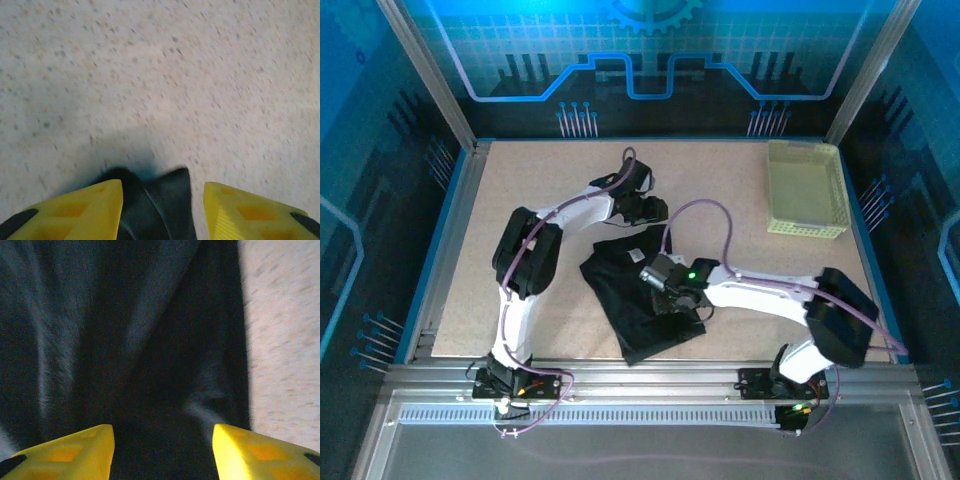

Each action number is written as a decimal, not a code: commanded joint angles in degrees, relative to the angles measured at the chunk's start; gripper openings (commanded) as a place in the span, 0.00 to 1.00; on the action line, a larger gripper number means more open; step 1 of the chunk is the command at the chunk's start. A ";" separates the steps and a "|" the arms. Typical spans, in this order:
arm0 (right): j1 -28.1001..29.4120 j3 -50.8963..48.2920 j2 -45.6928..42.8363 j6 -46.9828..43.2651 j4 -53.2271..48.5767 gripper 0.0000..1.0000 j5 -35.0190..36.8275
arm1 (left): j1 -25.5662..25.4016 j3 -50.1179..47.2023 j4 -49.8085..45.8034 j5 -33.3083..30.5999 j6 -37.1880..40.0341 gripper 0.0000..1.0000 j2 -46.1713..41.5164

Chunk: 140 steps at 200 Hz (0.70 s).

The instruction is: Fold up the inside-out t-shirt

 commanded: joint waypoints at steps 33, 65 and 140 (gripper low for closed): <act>-12.37 2.24 -4.10 -14.94 4.20 0.57 -2.42 | 3.27 -22.17 -5.75 -11.94 -3.94 0.60 -27.57; -19.46 8.23 3.31 -21.56 7.51 0.59 -7.87 | 7.90 -41.20 -1.06 -13.99 -10.91 0.61 -40.89; -26.90 26.51 25.42 -24.59 7.84 0.59 -16.47 | 10.30 -50.27 9.26 -8.79 -11.87 0.59 -37.79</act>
